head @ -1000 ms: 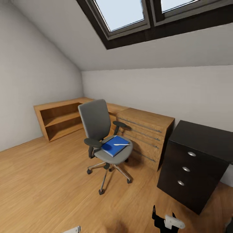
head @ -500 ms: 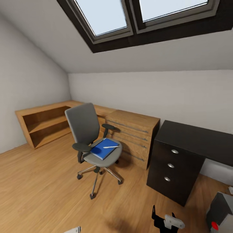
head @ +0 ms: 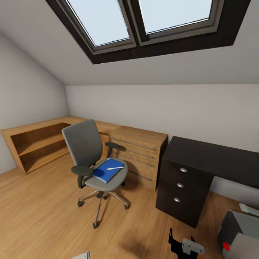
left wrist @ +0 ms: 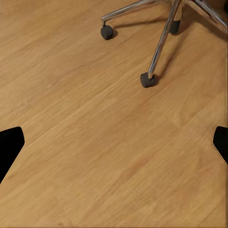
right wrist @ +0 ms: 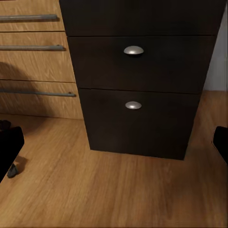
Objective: In the bedroom, organize the workspace by keeping the computer under the desk, ensuring the monitor is on the desk, placing the keyboard on the desk next to the monitor, placing the mouse on the desk next to the keyboard, moving the folder from the swivel chair onto the desk next to the mouse, stacking the notebook on top of the folder with the pen on top of the notebook, and positioning the swivel chair next to the desk.
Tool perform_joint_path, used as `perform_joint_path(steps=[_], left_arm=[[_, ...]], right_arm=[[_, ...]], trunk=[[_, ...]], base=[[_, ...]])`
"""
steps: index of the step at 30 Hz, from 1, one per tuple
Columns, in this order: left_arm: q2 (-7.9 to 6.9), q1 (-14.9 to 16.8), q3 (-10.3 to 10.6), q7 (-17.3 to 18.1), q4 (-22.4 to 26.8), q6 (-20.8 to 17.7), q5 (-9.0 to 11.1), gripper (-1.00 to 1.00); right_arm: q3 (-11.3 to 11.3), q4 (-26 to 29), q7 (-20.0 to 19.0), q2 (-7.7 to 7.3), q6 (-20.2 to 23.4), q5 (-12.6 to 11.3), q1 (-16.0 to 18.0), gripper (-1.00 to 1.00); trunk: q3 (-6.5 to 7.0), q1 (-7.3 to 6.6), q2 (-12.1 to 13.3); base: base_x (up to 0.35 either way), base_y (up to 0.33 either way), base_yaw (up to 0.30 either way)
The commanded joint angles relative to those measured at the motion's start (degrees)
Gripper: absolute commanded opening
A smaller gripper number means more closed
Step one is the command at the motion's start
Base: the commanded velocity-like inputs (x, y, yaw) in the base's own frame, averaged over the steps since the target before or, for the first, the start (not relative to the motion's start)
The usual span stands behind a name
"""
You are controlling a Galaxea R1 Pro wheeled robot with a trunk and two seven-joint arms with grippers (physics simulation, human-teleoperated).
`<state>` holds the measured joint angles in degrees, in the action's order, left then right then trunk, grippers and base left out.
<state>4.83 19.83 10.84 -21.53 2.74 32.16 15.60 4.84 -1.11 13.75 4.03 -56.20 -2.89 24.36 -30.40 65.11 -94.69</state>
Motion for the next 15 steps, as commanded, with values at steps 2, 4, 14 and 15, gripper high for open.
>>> perform_joint_path(steps=[2,4,14,15], left_arm=[[0.00,0.03,0.50,-0.27,-0.02,0.14,0.40,1.00],[0.00,0.03,0.50,-0.27,-0.02,0.15,0.40,1.00],[-0.07,0.03,0.50,0.19,-0.02,-0.06,0.40,1.00],[-0.07,0.03,0.50,0.24,-0.05,-0.07,0.40,1.00]], right_arm=[[0.43,-0.12,-0.48,0.01,-0.31,-0.27,0.07,1.00],[0.43,-0.12,-0.48,0.01,-0.31,-0.27,0.07,1.00],[0.43,-0.12,-0.55,0.01,-0.20,-0.23,0.07,1.00],[0.43,-0.12,-0.56,0.01,-0.06,-0.25,0.07,1.00]], trunk=[[0.46,-0.45,0.79],[0.98,-0.89,1.59],[3.49,-3.09,5.60],[3.72,-3.31,6.00]], base=[[0.000,0.000,-0.169],[0.000,0.000,-0.169],[0.000,0.000,-0.184],[0.000,0.000,-0.245]])
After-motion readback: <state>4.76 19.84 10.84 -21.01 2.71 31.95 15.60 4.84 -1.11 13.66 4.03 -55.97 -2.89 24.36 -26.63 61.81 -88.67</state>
